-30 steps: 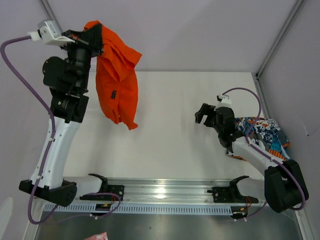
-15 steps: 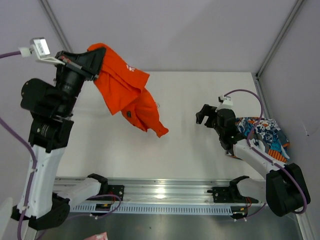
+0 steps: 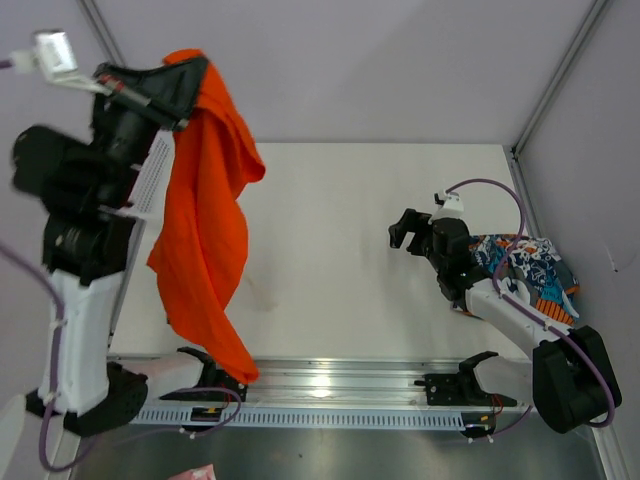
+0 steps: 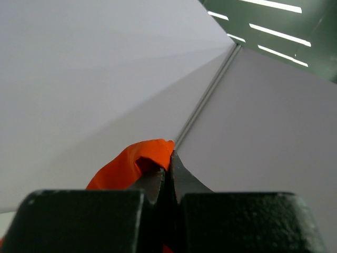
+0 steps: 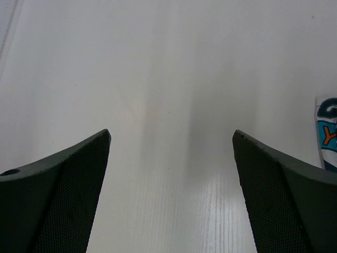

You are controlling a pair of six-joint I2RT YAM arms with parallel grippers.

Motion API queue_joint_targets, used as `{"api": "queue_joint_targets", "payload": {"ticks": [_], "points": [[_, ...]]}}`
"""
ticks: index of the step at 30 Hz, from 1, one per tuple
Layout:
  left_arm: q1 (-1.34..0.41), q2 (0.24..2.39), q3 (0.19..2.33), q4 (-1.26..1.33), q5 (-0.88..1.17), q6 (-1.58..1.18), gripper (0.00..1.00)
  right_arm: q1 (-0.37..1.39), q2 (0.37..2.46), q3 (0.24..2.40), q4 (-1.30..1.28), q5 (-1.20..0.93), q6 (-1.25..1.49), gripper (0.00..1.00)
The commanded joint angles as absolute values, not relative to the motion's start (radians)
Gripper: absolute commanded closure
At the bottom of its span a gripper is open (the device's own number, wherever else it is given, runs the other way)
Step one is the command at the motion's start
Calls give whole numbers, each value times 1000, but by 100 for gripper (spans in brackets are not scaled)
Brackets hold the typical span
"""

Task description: Fold and stack the shorts

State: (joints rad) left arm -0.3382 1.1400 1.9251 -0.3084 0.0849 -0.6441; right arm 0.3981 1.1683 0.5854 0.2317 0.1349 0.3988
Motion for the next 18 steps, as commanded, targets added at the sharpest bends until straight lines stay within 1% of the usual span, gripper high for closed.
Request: {"api": "queue_joint_targets", "payload": {"ticks": [1,4,5,6,8,9,10,11,12,13,15,17,18], "points": [[-371,1391,1898,-192,273,-713,100,403,1155,581,271,163,391,2],[-451,1633,1946,-169,304,-703,100,402,1161,577,276,160,390,2],[-451,1634,1998,-182,298,-695,100,402,1161,575,279,156,388,2],[-475,1716,2020,-192,290,-689,100,403,1163,575,285,153,385,2],[-491,1779,2075,-196,265,-692,100,402,1166,574,288,149,385,2],[-491,1825,2082,-187,270,-699,98,402,1167,575,288,150,380,2],[-491,1845,2097,-180,282,-706,88,402,1167,574,287,152,379,2],[-494,1864,2124,-192,279,-697,28,403,1169,574,285,155,380,2],[-495,1900,2147,-221,269,-684,1,402,1169,572,285,155,380,2],[-499,1917,2205,-309,255,-664,1,402,1167,572,287,158,379,2],[-503,1940,2281,-389,209,-600,1,403,1169,571,298,141,376,2],[-502,1905,2255,-414,183,-557,1,402,1175,565,316,79,370,2],[-500,1882,2194,-408,172,-548,1,405,1187,561,342,48,368,2]]}}
